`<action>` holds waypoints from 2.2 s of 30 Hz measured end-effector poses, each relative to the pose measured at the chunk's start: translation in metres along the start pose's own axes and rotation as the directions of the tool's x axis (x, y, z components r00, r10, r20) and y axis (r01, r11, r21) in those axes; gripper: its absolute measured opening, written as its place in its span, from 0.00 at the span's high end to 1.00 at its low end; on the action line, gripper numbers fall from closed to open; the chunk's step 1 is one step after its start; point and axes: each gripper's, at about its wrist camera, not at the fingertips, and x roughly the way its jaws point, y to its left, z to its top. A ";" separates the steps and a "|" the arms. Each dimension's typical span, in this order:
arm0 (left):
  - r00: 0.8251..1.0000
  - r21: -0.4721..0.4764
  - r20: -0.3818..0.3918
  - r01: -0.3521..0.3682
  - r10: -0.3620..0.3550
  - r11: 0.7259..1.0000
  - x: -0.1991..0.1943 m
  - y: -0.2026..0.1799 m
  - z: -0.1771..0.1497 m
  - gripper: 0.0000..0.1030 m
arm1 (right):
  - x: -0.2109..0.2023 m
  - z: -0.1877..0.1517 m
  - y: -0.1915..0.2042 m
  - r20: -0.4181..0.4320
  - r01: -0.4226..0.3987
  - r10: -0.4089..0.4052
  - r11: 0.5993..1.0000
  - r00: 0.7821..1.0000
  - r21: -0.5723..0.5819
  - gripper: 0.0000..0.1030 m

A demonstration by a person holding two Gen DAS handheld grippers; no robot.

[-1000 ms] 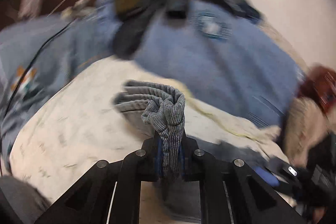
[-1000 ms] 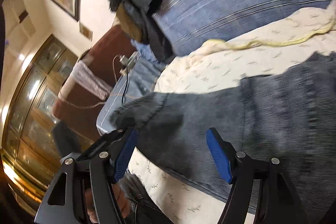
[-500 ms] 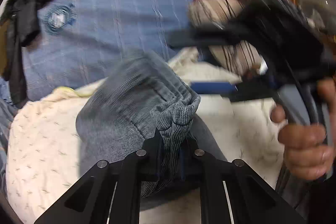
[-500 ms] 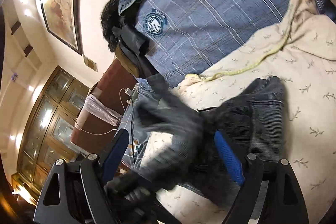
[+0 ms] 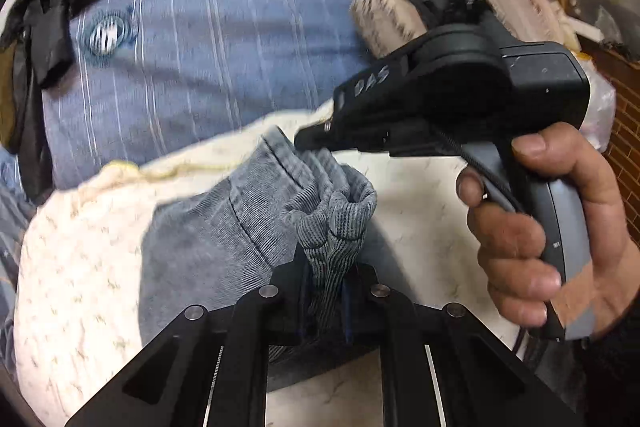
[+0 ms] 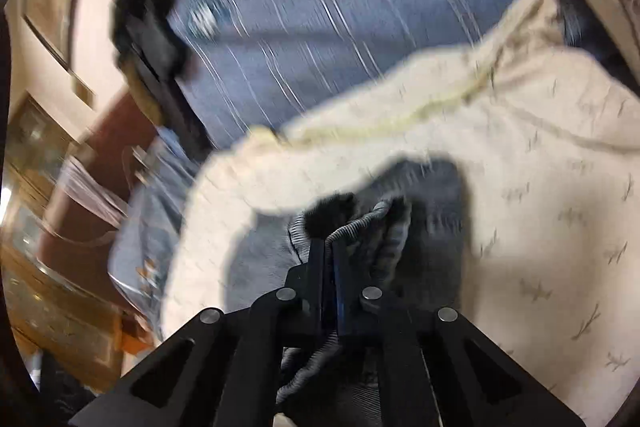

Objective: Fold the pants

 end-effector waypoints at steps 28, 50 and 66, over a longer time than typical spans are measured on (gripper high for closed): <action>0.985 -0.531 -0.082 0.088 -0.154 0.843 0.002 0.137 -0.114 0.44 | -0.012 -0.095 0.013 -0.003 0.347 -0.348 0.935 0.937 -0.075 0.87; 0.962 -0.643 -0.082 0.147 -0.259 0.752 0.023 0.182 -0.084 0.43 | -0.021 -0.046 0.018 -0.015 0.176 -0.176 0.984 0.984 -0.039 0.22; 0.917 -0.726 -0.133 0.168 -0.375 0.666 0.131 0.231 -0.044 0.44 | 0.014 -0.002 0.009 0.062 0.268 -0.262 0.951 0.963 -0.152 0.96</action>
